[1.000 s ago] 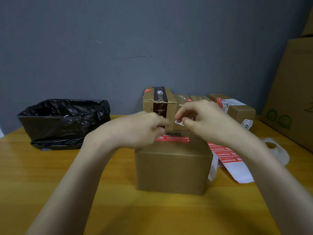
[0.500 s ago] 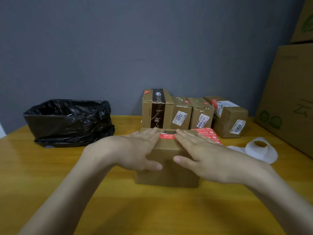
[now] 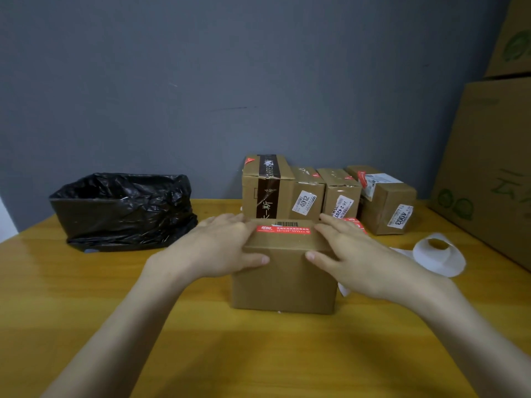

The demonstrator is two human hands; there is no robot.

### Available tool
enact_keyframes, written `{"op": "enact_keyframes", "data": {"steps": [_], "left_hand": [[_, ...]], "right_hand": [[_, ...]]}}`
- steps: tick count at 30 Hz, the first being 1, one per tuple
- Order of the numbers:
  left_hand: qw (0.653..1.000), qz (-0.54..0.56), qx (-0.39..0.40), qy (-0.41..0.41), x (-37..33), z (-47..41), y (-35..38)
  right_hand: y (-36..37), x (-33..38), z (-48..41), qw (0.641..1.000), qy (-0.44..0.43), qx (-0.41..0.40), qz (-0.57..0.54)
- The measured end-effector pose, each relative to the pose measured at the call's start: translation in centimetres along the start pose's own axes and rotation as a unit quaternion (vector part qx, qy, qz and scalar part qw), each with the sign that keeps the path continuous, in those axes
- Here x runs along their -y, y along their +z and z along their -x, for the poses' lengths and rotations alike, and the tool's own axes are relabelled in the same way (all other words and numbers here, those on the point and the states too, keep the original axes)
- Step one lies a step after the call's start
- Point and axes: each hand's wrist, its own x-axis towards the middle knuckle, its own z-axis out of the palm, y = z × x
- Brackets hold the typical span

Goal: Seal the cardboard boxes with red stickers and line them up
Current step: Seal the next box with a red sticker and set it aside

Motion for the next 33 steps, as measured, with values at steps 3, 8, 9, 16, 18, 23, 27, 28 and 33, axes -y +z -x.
{"op": "enact_keyframes", "data": {"steps": [3, 8, 9, 16, 18, 23, 27, 28, 33], "left_hand": [[0.995, 0.090, -0.010, -0.029, 1.6, -0.8, 0.4], [0.890, 0.455, -0.012, -0.024, 3.6, -1.7, 2.5], [0.876, 0.482, -0.025, -0.016, 3.8, -1.7, 3.1], [0.699, 0.685, -0.202, -0.040, 6.2, -0.7, 3.1], [0.639, 0.723, -0.256, -0.060, 7.1, -0.1, 2.6], [0.613, 0.643, -0.415, -0.197, 7.3, -0.3, 2.7], [0.668, 0.507, -0.478, -0.262, 5.4, -1.1, 3.3], [0.672, 0.492, -0.489, -0.259, 4.7, -1.3, 3.5], [0.703, 0.453, -0.481, -0.263, 4.5, -2.6, 4.8]], "right_hand": [[0.2, -1.1, -0.2, 0.996, 0.005, -0.023, -0.084], [0.8, -2.8, -0.2, 0.953, 0.032, -0.018, -0.300], [0.9, -3.0, -0.1, 0.948, 0.030, -0.023, -0.316], [0.9, -2.2, -0.3, 0.904, 0.076, -0.163, -0.389], [1.3, -1.4, -0.7, 0.885, 0.078, -0.211, -0.408], [3.9, 2.3, -3.2, 0.875, 0.011, -0.199, -0.440], [6.7, 7.1, -5.7, 0.890, -0.079, -0.111, -0.435], [7.3, 8.2, -6.3, 0.892, -0.097, -0.101, -0.429], [9.1, 11.2, -8.6, 0.881, -0.101, -0.096, -0.452]]}}
